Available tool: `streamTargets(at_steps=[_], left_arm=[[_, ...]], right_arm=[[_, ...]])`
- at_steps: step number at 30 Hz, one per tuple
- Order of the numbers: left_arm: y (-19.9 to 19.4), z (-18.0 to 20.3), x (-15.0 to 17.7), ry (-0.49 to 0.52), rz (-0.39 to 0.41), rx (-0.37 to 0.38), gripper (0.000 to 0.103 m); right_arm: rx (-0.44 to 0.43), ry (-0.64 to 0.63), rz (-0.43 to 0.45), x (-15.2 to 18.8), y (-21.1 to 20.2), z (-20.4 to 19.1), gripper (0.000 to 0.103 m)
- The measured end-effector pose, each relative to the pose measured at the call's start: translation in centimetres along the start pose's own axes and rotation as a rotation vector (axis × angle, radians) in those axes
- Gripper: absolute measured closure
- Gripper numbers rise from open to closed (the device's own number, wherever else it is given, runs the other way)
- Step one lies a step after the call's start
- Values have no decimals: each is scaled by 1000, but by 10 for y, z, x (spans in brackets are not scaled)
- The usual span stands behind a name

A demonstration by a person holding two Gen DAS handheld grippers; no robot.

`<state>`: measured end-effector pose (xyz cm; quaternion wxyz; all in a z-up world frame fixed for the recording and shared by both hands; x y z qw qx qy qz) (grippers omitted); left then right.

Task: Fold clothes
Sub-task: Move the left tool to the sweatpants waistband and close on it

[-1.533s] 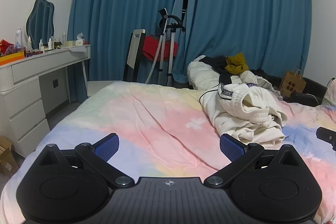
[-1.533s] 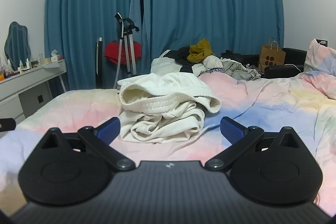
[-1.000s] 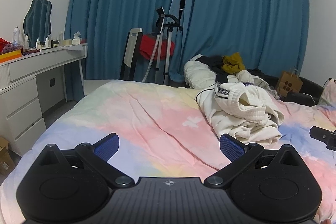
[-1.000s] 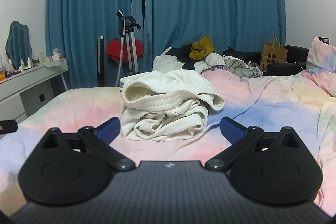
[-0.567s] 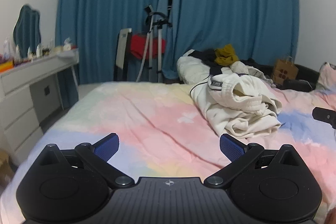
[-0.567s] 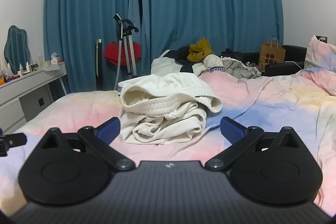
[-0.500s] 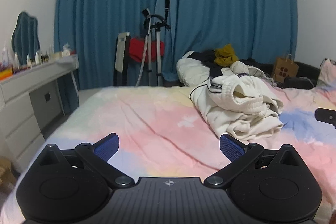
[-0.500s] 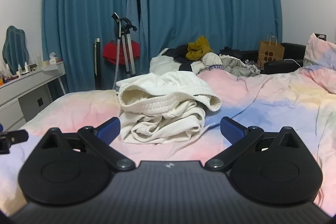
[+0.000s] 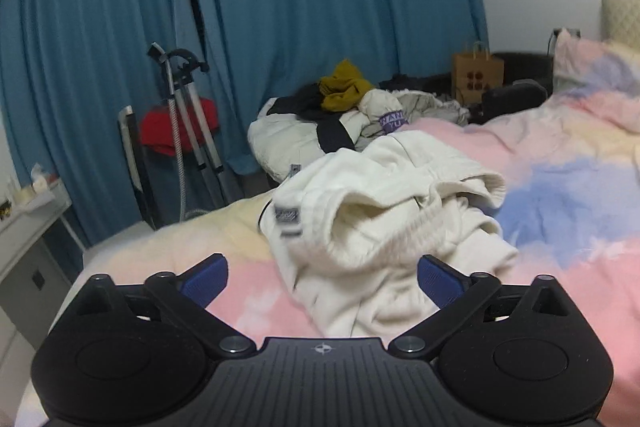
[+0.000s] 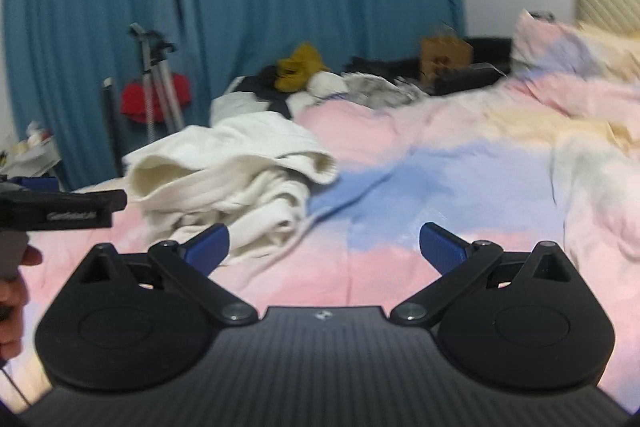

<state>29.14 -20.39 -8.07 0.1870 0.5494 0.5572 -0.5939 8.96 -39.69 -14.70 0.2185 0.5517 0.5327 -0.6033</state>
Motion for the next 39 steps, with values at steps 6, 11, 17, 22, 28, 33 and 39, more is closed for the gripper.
streamTargets(at_steps=[6,11,17,22,28,33,39], left_arm=[[63,22,-4,71,-59,40,10],[84,2,-10,-6,-44,38,11],[98,-17,-10,-43,-62,48,27],[87,-30,-17,-100,-48,132,28],[92,-33,3,34,-129,42,28],[119,-52,-4,-18,-105,-48,58],[69,-82,-43,-181,99,-52,89]], right_arm=[[27,92,-64,13,28,18,0],[11,90,-109,24,43,11,0],[3,48,-128,32,56,0,0],[-5,39,-133,33,55,-4,0],[-10,27,-129,32,51,-9,0],[-18,8,-100,32,54,-15,0],[-48,24,-17,22,50,-21,0]])
Point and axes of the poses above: each gripper's, at about its wrist camera, not at the fingertips, and y roughly the way its jaws point, z to its right, x to its underside, the point moved 10 cm from there along y, roughly the way its jaws point, and after that the axes turned 6 degrees about x, right-handed, at the moved point
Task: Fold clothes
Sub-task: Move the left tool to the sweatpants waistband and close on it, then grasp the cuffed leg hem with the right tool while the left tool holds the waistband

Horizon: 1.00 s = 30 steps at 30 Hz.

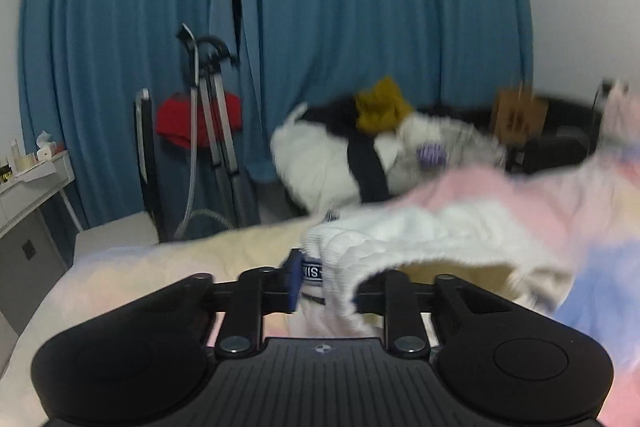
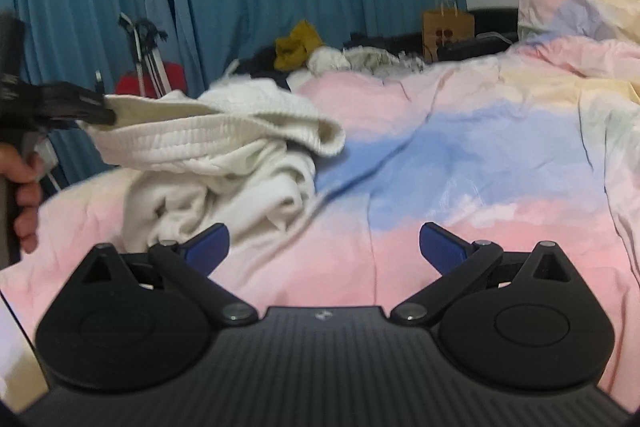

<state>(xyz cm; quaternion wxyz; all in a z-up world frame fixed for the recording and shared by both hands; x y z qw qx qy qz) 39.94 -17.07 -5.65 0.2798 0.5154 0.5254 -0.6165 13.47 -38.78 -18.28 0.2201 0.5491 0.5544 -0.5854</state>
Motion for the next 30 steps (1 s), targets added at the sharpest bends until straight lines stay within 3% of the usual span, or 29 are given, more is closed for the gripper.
streamTargets(at_steps=[6,9,13,14,18,22,26,30], left_arm=[[-94,-68,-14,-50,114,-43,93],[-139,-114,12,-97,98,-84,93],[-175,-176,57,-176,59,-138,94],[-179,-189,68,-200,50,-143,94],[-182,-229,100,-301,35,-128,94],[-183,-247,118,-333,25,-117,94],[-174,-259,132,-383,8,-107,93],[-166,-268,152,-418,-32,-92,93]], right_arm=[[-93,71,-8,-5,-8,-9,0],[-166,56,-2,-6,-17,-27,0],[-307,-46,-61,13,-27,-71,0],[-338,-79,-84,20,-29,-83,1],[-378,-219,-175,53,-30,-123,25],[-386,-308,-258,85,-20,-157,27],[-346,-280,-228,92,-12,-177,32],[-309,-203,-209,88,-3,-179,50]])
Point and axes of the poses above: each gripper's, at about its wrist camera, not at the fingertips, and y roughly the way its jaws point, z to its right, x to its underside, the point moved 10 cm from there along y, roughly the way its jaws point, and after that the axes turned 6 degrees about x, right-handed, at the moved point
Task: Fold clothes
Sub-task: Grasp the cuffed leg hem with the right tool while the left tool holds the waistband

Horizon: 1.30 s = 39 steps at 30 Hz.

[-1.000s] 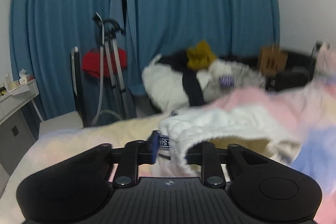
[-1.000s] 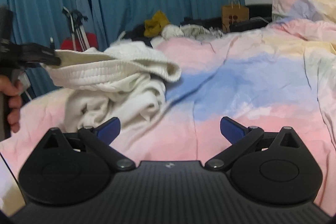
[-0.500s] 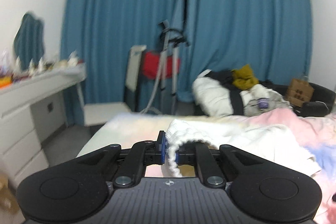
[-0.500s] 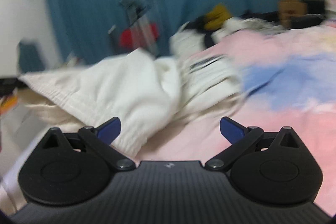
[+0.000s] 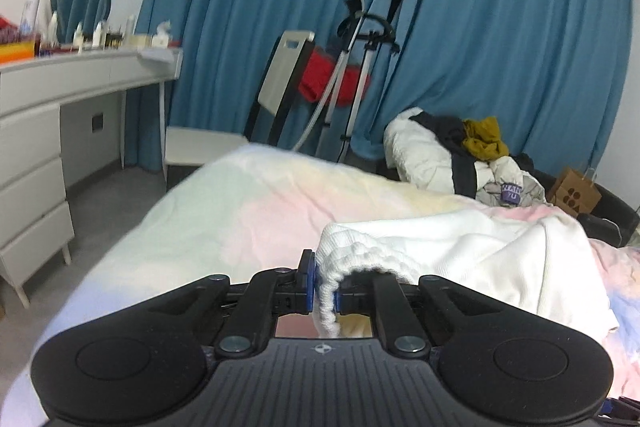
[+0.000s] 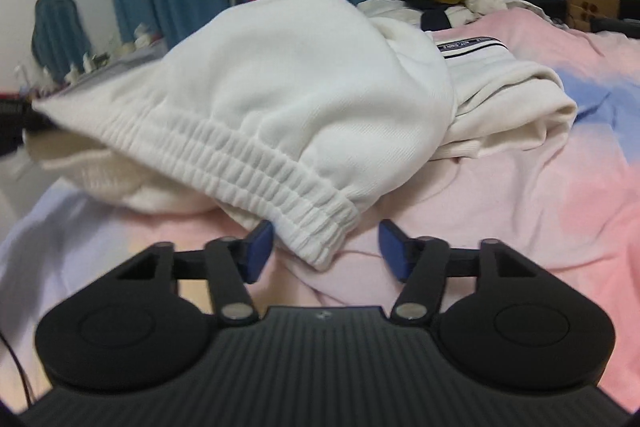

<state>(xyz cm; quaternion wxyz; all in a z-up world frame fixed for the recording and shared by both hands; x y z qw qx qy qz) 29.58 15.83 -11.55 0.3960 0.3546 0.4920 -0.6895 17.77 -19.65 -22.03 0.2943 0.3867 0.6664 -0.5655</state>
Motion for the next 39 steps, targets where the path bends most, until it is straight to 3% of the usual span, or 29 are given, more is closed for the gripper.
streamTargets(at_steps=[4,7,11,13,15,18,21,22,28,31,33,39], left_arm=[[12,-2,9,23,-35,-15,93],[21,-2,13,34,-55,-15,89],[33,7,20,91,-85,-36,88],[35,10,23,100,-98,-33,88],[36,10,23,108,-106,-37,88],[38,7,26,114,-116,-51,88],[38,7,28,131,-126,-59,87],[38,7,29,140,-129,-64,87],[42,11,36,186,-144,-77,73],[46,17,42,217,-152,-79,60],[49,20,46,201,-164,-79,58],[56,30,46,130,-152,-78,51]], right_arm=[[7,29,140,-23,-32,-1,53],[80,-4,225,-40,-44,8,53],[260,-160,171,-26,-33,15,53],[247,-128,52,-8,-17,22,54],[255,-92,-8,4,-10,32,52],[192,-7,62,-7,-22,34,53],[138,-29,235,-37,-44,16,52],[132,-49,258,-42,-47,12,52],[110,-73,184,-46,-22,4,53],[125,-77,150,-47,-18,5,54],[124,-75,140,-47,-21,6,67],[87,2,158,-59,-42,16,81]])
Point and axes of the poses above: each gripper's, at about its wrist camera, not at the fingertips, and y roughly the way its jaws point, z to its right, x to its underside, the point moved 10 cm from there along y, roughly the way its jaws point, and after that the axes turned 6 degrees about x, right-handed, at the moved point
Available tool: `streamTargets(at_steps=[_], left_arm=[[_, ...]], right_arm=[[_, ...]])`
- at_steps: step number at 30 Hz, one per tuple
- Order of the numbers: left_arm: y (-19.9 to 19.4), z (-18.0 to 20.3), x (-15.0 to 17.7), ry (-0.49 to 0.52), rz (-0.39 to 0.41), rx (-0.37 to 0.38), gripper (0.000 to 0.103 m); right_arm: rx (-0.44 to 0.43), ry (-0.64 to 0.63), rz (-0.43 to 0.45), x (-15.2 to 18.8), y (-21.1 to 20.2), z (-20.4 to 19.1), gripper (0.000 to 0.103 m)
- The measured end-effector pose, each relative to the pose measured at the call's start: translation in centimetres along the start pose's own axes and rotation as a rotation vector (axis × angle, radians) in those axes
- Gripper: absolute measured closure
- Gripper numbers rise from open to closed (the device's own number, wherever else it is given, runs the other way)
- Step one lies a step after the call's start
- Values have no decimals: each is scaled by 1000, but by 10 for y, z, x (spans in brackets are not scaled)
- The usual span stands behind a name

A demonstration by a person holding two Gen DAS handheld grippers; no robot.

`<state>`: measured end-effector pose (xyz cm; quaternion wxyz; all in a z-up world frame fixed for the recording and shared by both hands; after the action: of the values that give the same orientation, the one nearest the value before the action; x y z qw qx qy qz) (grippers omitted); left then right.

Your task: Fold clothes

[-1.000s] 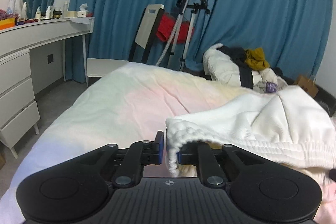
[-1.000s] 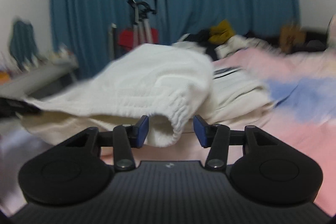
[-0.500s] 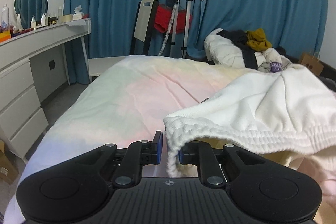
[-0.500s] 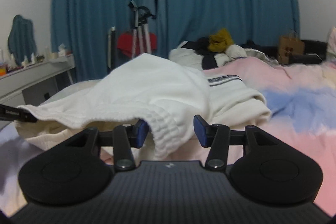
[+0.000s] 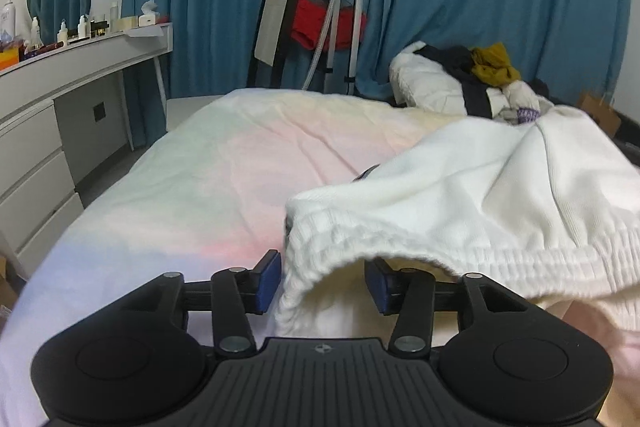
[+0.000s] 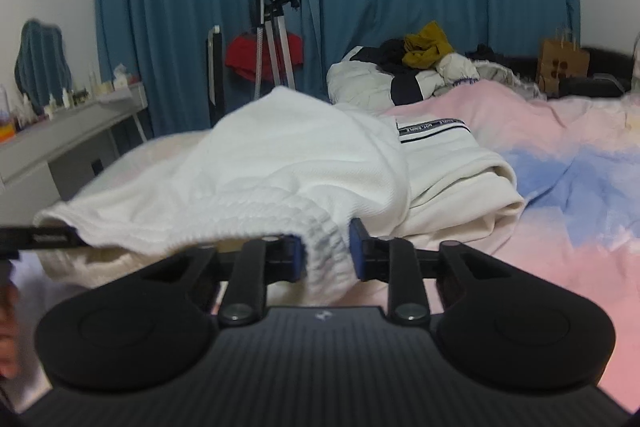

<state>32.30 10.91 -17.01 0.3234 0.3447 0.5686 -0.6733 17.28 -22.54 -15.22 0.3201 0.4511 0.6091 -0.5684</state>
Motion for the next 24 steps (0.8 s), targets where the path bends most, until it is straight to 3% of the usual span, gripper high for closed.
streamTargets(at_steps=[3,4,5,6,8,10,14,18,24], left_arm=[[1,9,-9,-11,24,9,49],[3,10,-13,-27,21,6,54],[4,9,-16,-43,18,-4,77],[6,6,-22,-67,15,-24,87],[5,-3,-34,-139,32,-36,91],[-2,-9,-52,-171,69,-37,92],[-27,-4,-105,-134,167,-4,93],[-65,-12,-176,-236,258,64,93],[-76,-37,-269,-102,257,67,93]], right_arm=[[-21,55,-7,-4,-4,10,83],[-27,64,-13,-3,-5,11,84],[-35,67,-24,0,-5,11,85],[-42,71,-34,2,-5,10,87],[-67,86,-39,5,-8,10,88],[-115,100,-38,8,-15,8,88],[-236,110,-35,18,-40,-13,88],[-387,101,78,-12,-69,-63,89],[-543,126,120,-37,-72,-172,89]])
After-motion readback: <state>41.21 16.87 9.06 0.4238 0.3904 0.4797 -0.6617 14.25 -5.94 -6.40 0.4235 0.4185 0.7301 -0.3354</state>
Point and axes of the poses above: each gripper's, at about its wrist camera, not at the fingertips, and y roughly the way its jaws point, z to its right, x to its underside, the point moved 10 cm from there along y, roughly the way its jaws point, and after that the axes turned 6 degrees about x, right-handed, at the moved point
